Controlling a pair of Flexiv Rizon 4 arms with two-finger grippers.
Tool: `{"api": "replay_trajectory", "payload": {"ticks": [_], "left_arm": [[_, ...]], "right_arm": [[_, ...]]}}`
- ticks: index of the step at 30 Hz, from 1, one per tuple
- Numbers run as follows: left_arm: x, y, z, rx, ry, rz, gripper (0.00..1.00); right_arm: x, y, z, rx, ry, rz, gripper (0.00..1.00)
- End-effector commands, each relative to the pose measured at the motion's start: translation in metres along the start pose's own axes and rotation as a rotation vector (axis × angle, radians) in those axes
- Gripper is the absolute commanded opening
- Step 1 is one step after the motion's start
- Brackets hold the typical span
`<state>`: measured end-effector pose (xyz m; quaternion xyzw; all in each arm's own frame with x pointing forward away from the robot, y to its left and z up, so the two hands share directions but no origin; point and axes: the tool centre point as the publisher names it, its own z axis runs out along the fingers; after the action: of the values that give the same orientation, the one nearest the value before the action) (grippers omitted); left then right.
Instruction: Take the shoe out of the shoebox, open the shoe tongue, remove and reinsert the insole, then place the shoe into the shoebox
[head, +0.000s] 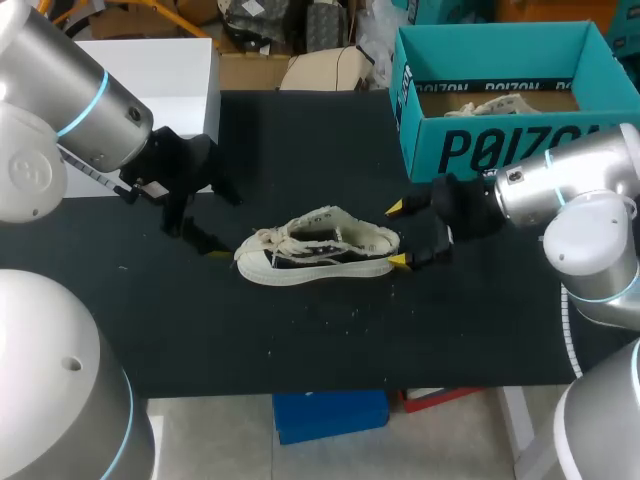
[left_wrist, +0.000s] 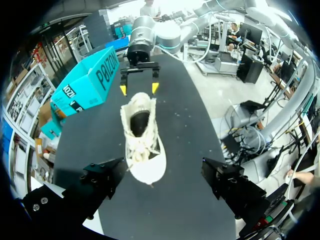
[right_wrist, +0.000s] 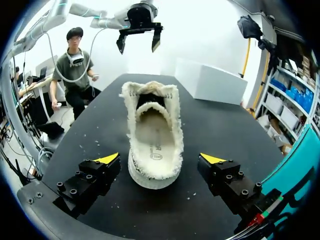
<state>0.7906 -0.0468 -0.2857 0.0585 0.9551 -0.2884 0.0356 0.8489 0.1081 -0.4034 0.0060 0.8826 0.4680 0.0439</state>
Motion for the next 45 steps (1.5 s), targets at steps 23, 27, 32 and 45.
{"api": "replay_trajectory", "payload": {"ticks": [23, 27, 32, 45], "left_arm": [[0.001, 0.0, 0.001, -0.002, -0.003, 0.0, 1.0], [0.001, 0.0, 0.001, -0.002, -0.003, 0.0, 1.0], [0.001, 0.0, 0.001, -0.002, -0.003, 0.0, 1.0], [-0.008, -0.017, -0.014, -0.168, -0.04, -0.113, 1.0]], "right_arm": [[0.001, -0.006, 0.043, -0.04, 0.032, 0.034, 1.0], [0.003, -0.008, 0.044, -0.046, 0.036, 0.044, 1.0], [0.006, -0.012, 0.045, -0.042, 0.049, 0.059, 1.0], [0.008, -0.015, 0.048, -0.011, 0.057, 0.076, 0.0]]}}
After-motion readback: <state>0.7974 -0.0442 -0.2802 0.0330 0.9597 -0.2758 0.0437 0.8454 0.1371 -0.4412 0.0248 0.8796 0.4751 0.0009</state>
